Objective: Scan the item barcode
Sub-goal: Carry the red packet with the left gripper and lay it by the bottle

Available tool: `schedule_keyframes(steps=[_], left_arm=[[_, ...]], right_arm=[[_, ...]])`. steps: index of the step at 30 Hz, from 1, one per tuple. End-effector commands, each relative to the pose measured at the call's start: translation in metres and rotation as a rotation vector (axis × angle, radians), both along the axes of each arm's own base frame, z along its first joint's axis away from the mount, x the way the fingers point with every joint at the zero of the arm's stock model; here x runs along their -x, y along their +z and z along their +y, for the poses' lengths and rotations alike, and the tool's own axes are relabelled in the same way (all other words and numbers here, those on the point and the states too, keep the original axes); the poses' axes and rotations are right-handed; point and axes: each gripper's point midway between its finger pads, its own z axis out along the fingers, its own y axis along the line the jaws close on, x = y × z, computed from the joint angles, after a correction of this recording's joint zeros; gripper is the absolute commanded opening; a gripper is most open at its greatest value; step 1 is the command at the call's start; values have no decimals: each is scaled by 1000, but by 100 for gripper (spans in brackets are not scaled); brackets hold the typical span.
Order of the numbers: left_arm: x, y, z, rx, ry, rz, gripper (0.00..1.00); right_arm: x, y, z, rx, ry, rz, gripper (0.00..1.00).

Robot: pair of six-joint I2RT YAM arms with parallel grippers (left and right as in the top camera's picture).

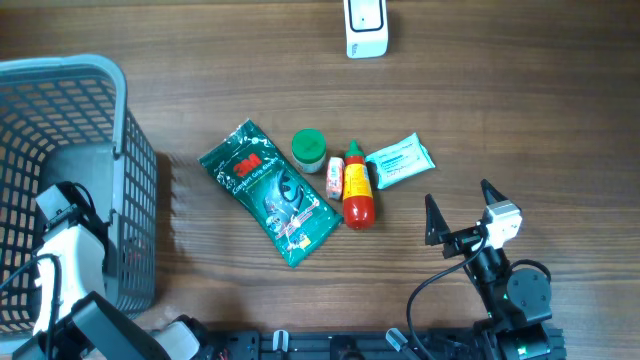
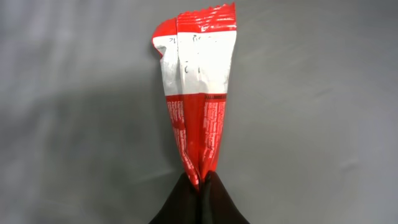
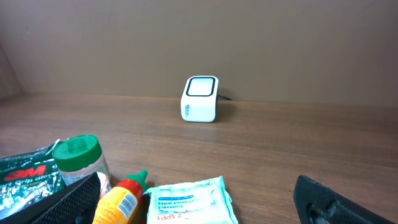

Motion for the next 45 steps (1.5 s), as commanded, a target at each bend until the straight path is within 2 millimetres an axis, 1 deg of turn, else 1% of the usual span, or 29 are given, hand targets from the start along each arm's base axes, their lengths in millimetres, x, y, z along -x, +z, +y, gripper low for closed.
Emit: schedule_keyframes(steps=[1, 3, 5, 7, 9, 10, 11, 13, 15, 17, 18, 19, 21, 23, 25, 26, 27, 29, 30, 32, 33, 34, 35, 36, 40, 41, 42, 45], left_arm=[[-3, 20, -6, 37, -56, 1, 4], [-14, 55, 2, -15, -115, -45, 4], [-19, 80, 6, -58, -154, -82, 4], [-22, 110, 8, -116, -186, -134, 4], [-26, 139, 8, -166, -209, -200, 4], [-35, 163, 4, -198, -266, -277, 4], [-40, 179, 0, -217, -302, -331, 4], [-53, 220, -14, -255, -397, -478, 4], [-60, 248, -25, -279, -461, -574, 4], [-63, 288, -44, -315, -526, -704, 4], [-65, 299, -53, -322, -559, -745, 4], [-70, 312, -65, -332, -628, -787, 4], [-80, 326, -90, -336, -760, -851, 4], [-88, 330, -111, -330, -869, -875, 4], [-98, 336, -135, -337, -1010, -898, 4], [-102, 339, -151, -346, -1105, -906, 4], [-105, 339, -162, -346, -1167, -903, 4], [-108, 334, -187, -337, -1302, -884, 4], [-112, 329, -204, -310, -1364, -875, 4], [-119, 318, -226, -278, -1441, -837, 4], [-124, 308, -241, -257, -1492, -806, 4], [-127, 303, -251, -244, -1524, -787, 4], [-131, 292, -267, -227, -1573, -750, 4], [-135, 282, -279, -224, -1608, -706, 4], [-151, 228, -321, -179, -1734, -508, 4], [-154, 214, -327, -156, -1746, -467, 4], [-158, 190, -333, -107, -1730, -396, 4], [-161, 151, -335, -4, -1609, -281, 4]], right_arm=[[0, 1, 1, 9, 4, -8, 100], [0, 1, 1, 9, 4, -8, 100], [0, 1, 1, 9, 4, -8, 100], [0, 1, 1, 9, 4, -8, 100], [0, 1, 1, 9, 4, -8, 100], [0, 1, 1, 9, 4, -8, 100], [0, 1, 1, 9, 4, -8, 100], [0, 1, 1, 9, 4, -8, 100], [0, 1, 1, 9, 4, -8, 100], [0, 1, 1, 9, 4, -8, 100], [0, 1, 1, 10, 4, -8, 100], [0, 1, 1, 9, 4, -8, 100], [0, 1, 1, 9, 4, -8, 100], [0, 1, 1, 9, 4, -8, 100], [0, 1, 1, 9, 4, -8, 100], [0, 1, 1, 9, 4, -8, 100], [0, 1, 1, 9, 4, -8, 100], [0, 1, 1, 9, 4, -8, 100], [0, 1, 1, 9, 4, -8, 100], [0, 1, 1, 9, 4, -8, 100], [0, 1, 1, 9, 4, -8, 100], [0, 1, 1, 9, 4, -8, 100], [0, 1, 1, 9, 4, -8, 100], [0, 1, 1, 9, 4, -8, 100], [0, 1, 1, 9, 4, -8, 100], [0, 1, 1, 9, 4, -8, 100], [0, 1, 1, 9, 4, -8, 100], [0, 1, 1, 10, 4, -8, 100]])
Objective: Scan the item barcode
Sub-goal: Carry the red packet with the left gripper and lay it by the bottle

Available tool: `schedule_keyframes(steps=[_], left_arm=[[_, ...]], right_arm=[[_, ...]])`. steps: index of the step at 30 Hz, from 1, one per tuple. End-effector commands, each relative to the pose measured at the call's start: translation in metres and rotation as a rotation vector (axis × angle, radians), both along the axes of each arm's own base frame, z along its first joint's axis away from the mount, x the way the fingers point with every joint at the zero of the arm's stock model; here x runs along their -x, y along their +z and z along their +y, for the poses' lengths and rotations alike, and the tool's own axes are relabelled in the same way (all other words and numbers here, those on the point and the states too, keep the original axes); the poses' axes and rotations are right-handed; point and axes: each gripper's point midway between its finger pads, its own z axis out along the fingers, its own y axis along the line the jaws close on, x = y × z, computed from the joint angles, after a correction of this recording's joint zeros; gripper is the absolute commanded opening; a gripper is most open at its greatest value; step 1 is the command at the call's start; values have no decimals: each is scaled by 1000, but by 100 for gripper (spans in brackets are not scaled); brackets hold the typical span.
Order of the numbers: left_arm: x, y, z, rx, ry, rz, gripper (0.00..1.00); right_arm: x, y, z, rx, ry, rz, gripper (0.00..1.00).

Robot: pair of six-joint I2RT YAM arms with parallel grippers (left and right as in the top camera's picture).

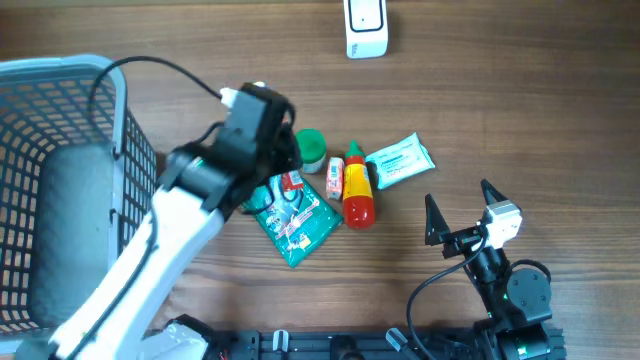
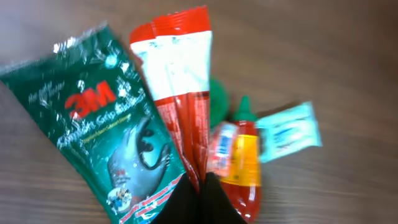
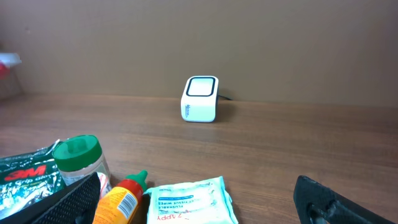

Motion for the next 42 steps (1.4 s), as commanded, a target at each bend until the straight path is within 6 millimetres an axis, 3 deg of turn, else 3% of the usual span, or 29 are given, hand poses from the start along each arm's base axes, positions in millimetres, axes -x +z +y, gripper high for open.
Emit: schedule_keyframes(steps=[1, 4, 7, 9, 14, 18, 22, 24, 28, 29, 30, 31, 32, 39, 42], left_arm=[[-2, -48, 2, -2, 212, 178, 4], [4, -91, 4, -7, 407, 326, 4], [7, -126, -18, -26, 383, 404, 4], [7, -137, -29, -35, 355, 407, 4], [5, -136, -70, -5, 244, 330, 4], [5, -136, -86, 35, 285, 304, 4], [15, -147, -110, 18, 202, 299, 4], [14, -154, -114, 17, 196, 299, 10], [19, -166, -109, -22, 201, 331, 13], [20, -168, -108, -29, 202, 337, 18], [22, -168, -106, -36, 203, 343, 36], [23, -168, -106, -40, 203, 346, 60], [23, -168, -106, -41, 203, 346, 68], [32, -171, -96, -82, 210, 381, 100], [33, -170, -95, -86, 210, 385, 100]], right_arm=[[0, 1, 1, 9, 4, -8, 100], [0, 1, 1, 9, 4, -8, 100], [0, 1, 1, 9, 4, -8, 100], [0, 1, 1, 9, 4, -8, 100], [0, 1, 1, 9, 4, -8, 100], [0, 1, 1, 9, 4, -8, 100], [0, 1, 1, 9, 4, -8, 100], [0, 1, 1, 9, 4, -8, 100], [0, 1, 1, 10, 4, -8, 100], [0, 1, 1, 9, 4, -8, 100], [0, 1, 1, 9, 4, -8, 100], [0, 1, 1, 9, 4, -8, 100], [0, 1, 1, 10, 4, -8, 100], [0, 1, 1, 9, 4, -8, 100], [0, 1, 1, 9, 4, -8, 100]])
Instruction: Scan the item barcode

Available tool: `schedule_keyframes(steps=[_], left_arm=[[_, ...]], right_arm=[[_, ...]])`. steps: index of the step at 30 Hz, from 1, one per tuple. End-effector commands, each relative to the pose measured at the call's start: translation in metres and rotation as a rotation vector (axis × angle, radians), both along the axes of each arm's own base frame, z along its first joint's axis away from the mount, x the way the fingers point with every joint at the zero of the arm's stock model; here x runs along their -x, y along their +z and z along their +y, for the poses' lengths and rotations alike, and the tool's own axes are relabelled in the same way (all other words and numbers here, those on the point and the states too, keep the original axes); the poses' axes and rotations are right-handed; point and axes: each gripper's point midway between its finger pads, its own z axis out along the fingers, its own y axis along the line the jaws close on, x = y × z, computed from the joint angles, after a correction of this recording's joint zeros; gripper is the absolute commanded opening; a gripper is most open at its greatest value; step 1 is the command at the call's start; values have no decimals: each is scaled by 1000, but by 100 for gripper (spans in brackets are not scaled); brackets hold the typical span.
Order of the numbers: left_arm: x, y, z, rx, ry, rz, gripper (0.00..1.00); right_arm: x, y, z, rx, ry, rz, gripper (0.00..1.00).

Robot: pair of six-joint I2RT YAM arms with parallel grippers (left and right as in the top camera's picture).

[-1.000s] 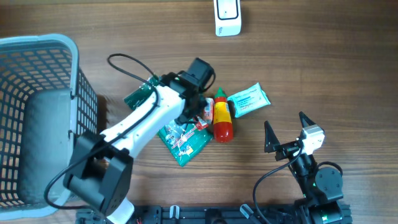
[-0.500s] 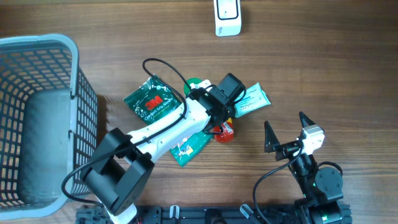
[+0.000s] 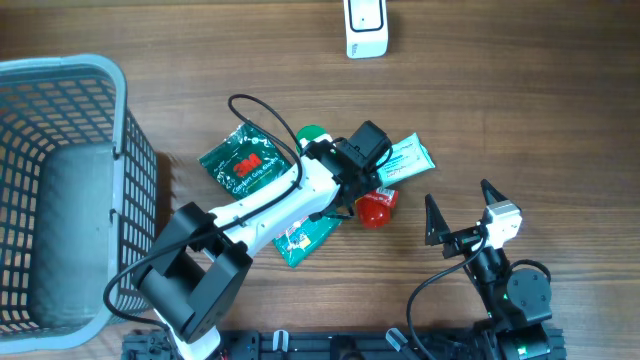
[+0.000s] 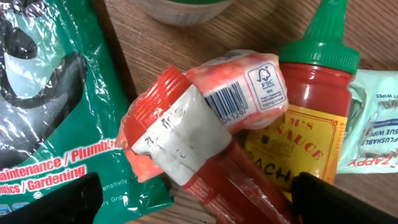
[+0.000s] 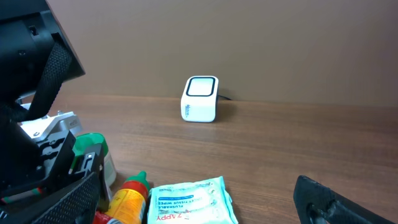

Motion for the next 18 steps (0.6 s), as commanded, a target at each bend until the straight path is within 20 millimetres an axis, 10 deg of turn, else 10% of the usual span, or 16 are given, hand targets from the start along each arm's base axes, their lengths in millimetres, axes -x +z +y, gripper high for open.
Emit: schedule_keyframes(steps=[1, 6, 9, 18], left_arm=[[6, -6, 7, -32, -1, 33, 100], [0, 30, 12, -7, 5, -59, 100], [-8, 93, 24, 46, 30, -227, 100], [-1, 260, 143, -221, 65, -795, 100]], right_arm=[[0, 1, 1, 9, 4, -8, 100], [0, 1, 1, 9, 4, -8, 100], [0, 1, 1, 9, 4, -8, 100], [5, 3, 15, -106, 90, 20, 100]])
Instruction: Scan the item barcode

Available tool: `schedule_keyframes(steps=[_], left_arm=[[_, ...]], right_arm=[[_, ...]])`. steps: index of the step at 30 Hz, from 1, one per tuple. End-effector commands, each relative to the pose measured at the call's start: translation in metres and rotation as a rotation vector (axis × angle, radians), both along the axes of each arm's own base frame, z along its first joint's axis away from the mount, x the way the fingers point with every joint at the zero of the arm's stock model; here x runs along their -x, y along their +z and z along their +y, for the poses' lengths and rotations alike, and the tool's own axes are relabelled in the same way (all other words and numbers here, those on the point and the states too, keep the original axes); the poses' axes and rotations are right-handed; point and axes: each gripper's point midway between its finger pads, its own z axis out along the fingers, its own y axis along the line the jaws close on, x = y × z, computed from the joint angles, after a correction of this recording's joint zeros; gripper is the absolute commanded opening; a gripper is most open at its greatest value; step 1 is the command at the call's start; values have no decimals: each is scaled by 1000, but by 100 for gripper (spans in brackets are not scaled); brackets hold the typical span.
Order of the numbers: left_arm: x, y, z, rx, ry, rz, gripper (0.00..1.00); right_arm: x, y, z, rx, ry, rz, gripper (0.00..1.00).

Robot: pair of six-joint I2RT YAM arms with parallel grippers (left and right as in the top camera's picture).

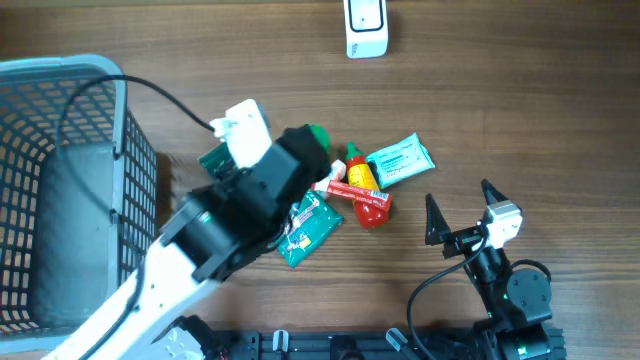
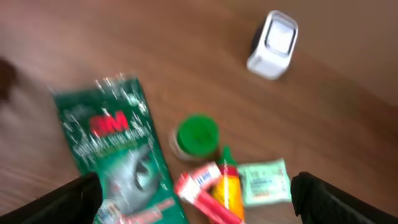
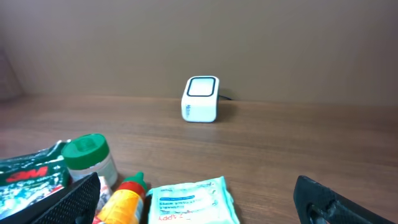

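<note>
A white barcode scanner (image 1: 365, 28) stands at the table's far edge, also in the left wrist view (image 2: 272, 45) and the right wrist view (image 3: 200, 98). A red-and-white packet (image 2: 199, 190) lies in the pile of items, against a red sauce bottle (image 1: 365, 195). My left gripper (image 2: 199, 208) hangs open and empty above the pile; that view is blurred. In the overhead view the left arm (image 1: 265, 195) covers part of the pile. At the near right my right gripper (image 3: 202, 205) is open and empty, facing the pile.
A green 3M bag (image 2: 115, 155), a green-capped jar (image 2: 196, 137) and a teal wipes pack (image 1: 400, 160) lie with the bottle. A grey mesh basket (image 1: 135, 170) stands at the left edge.
My left gripper was open low over the packet and bottle; now it is higher and drawn back, with the whole pile and the scanner in its view. The right arm is unmoved.
My left gripper was shut on the red-and-white packet over the basket floor. Then it held the packet above the pile. Then it was open, with the packet lying on the pile. Now it is open, higher up. The sauce bottle lies more askew than at first.
</note>
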Motion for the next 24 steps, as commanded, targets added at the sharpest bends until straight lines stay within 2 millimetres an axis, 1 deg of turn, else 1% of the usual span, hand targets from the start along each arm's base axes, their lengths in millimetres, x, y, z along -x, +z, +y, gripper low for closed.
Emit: schedule_keyframes(steps=[1, 2, 3, 4, 5, 6, 7, 8, 9, 10, 12, 13, 14, 15, 16, 17, 19, 21, 22, 23, 24], left_arm=[[1, 52, 59, -177, 173, -226, 100], [7, 74, 78, -184, 247, -306, 100], [17, 91, 93, -175, 293, -366, 100], [23, 99, 102, -175, 303, -388, 100], [31, 109, 112, -160, 317, -415, 100], [41, 121, 126, -153, 338, -453, 100], [48, 131, 138, -150, 383, -493, 100], [55, 140, 148, -131, 430, -533, 100], [59, 150, 155, -89, 464, -573, 100], [62, 160, 158, -20, 484, -615, 100], [62, 164, 158, 6, 492, -631, 100], [62, 164, 158, 0, 491, -628, 100], [63, 163, 160, -26, 492, -622, 100], [63, 162, 160, -92, 463, -606, 100], [62, 160, 156, -240, 373, -564, 100], [60, 157, 151, -350, 287, -525, 100], [62, 145, 152, -499, 208, -455, 100], [65, 135, 155, -578, 171, -402, 100], [67, 129, 157, -612, 154, -373, 100], [69, 124, 159, -640, 141, -350, 100], [71, 120, 161, -665, 128, -329, 100]], right_arm=[[8, 4, 21, -167, 127, 41, 100], [10, 6, 26, -250, 158, 69, 100], [12, 8, 30, -309, 183, 86, 100], [14, 10, 34, -352, 212, 103, 100], [20, 10, 44, -455, 275, 161, 100], [24, 10, 50, -575, 314, 232, 100], [27, 9, 54, -727, 326, 320, 100], [27, 9, 54, -831, 323, 376, 100], [27, 9, 54, -987, 312, 455, 100], [28, 9, 56, -1237, 299, 592, 100], [30, 9, 57, -1398, 291, 685, 100], [28, 9, 55, -1431, 276, 689, 100], [28, 9, 56, -1406, 279, 677, 100], [28, 9, 56, -1333, 288, 640, 100], [29, 8, 57, -1142, 316, 550, 100], [30, 8, 58, -1041, 332, 504, 100], [28, 4, 57, -1029, 311, 505, 100], [25, -1, 55, -966, 290, 488, 100], [22, -5, 52, -963, 258, 500, 100], [20, -5, 50, -945, 237, 504, 100], [18, 0, 49, -899, 222, 499, 100]])
